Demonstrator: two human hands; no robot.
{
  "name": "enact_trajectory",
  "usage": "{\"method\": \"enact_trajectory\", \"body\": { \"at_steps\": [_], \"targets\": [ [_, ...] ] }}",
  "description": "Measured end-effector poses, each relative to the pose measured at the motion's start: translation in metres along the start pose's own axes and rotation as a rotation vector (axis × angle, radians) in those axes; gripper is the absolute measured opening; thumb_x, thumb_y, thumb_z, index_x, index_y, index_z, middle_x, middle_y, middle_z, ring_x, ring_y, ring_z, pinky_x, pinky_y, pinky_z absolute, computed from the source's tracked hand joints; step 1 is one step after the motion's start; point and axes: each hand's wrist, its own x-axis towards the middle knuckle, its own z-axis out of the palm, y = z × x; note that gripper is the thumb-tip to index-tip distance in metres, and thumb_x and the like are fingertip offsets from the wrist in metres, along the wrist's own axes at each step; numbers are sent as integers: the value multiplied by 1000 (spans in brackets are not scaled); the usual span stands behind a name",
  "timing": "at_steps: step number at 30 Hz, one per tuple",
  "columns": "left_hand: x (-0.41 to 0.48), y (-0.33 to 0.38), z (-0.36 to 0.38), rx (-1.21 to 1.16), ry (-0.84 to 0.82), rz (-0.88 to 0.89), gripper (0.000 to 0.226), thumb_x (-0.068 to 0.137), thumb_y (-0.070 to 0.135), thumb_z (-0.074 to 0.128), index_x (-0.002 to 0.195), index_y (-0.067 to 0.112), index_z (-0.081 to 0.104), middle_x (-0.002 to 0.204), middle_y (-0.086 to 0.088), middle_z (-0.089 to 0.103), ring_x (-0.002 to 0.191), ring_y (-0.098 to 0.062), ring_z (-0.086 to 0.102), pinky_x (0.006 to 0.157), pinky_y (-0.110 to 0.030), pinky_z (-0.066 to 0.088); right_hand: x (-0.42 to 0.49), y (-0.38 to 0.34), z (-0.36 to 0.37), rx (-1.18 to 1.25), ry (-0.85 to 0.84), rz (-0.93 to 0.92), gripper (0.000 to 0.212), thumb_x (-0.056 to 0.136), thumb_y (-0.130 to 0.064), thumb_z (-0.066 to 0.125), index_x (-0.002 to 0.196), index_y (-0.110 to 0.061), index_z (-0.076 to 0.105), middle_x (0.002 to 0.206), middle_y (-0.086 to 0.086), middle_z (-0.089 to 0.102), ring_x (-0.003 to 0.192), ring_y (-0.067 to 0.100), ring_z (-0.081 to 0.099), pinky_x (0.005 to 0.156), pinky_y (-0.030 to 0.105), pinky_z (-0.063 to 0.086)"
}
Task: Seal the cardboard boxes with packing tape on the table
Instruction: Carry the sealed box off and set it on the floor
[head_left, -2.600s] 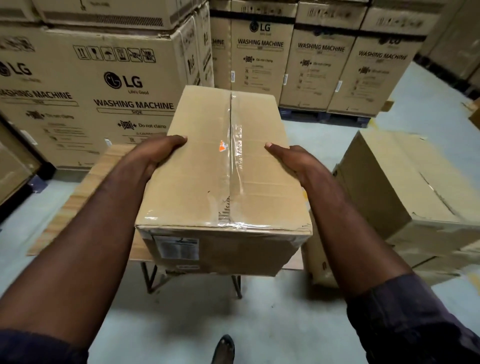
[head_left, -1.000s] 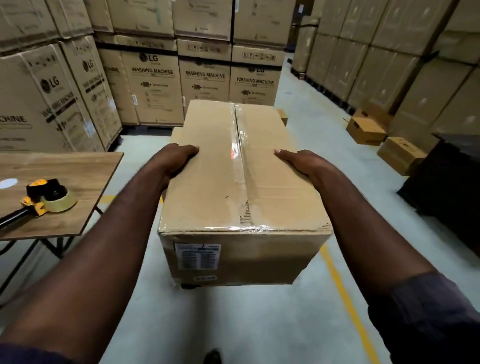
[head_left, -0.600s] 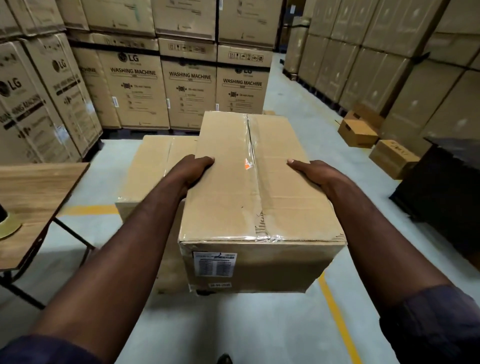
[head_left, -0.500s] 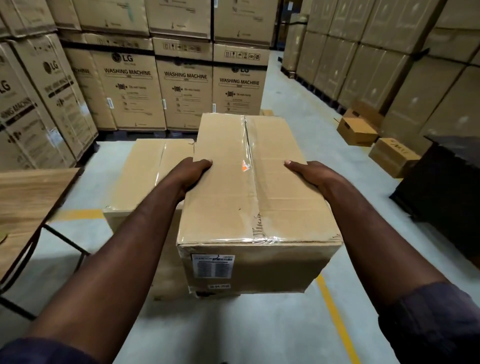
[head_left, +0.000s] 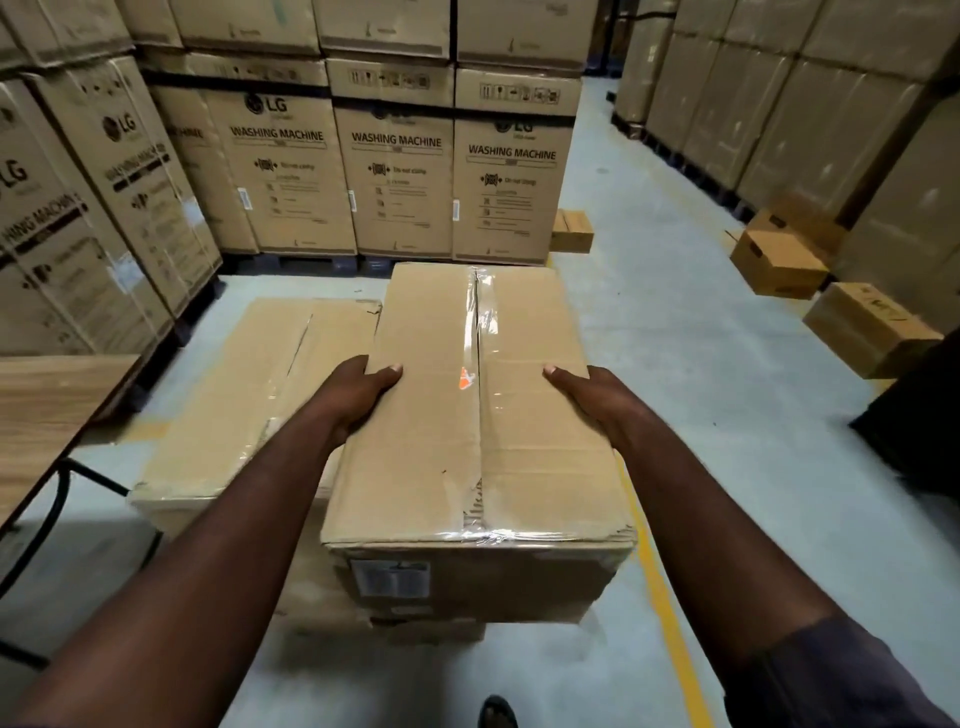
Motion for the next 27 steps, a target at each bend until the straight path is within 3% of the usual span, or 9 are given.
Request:
{"method": "enact_trajectory", "body": {
  "at_steps": [1,6,11,21,27],
  "targets": [
    [14,-4,1,-8,27,-15,24,101,23,61,117,6,65,103,-11,75,78,-18,72,62,-27,57,17,3,2,10,-4,0,31,91,-41,73,109,-17,67,92,-1,75,81,17,73,61,26,55],
    [68,-13,1,-16,111,-57,21,98,19,64,115,6,67,106,-14,75,84,-23,72,70,-32,58,91,17,16,27,-33,-8,51,82,-49,77,117,-13,69,102,3,77,89,21,76,81,40,62],
    [111,-20,2,17,193,-47,19,94,16,69,112,8,69,105,-12,75,94,-27,72,78,-35,59,147,26,29,53,-46,-18,53,77,-52,77,115,-15,71,104,2,77,92,22,75,88,47,60],
    [161,-52,-16,168,278,-55,17,84,22,80,100,17,75,96,1,78,95,-24,73,90,-47,58,197,59,65,96,-45,-11,42,89,-35,77,122,-12,66,111,3,75,97,19,73,87,37,59],
    [165,-65,-11,234,311,-52,14,86,20,79,94,29,71,94,13,73,92,-14,70,92,-38,55,200,79,76,91,-43,3,41,90,-35,76,123,-13,67,111,-1,75,99,13,72,78,26,56]
  ]
}}
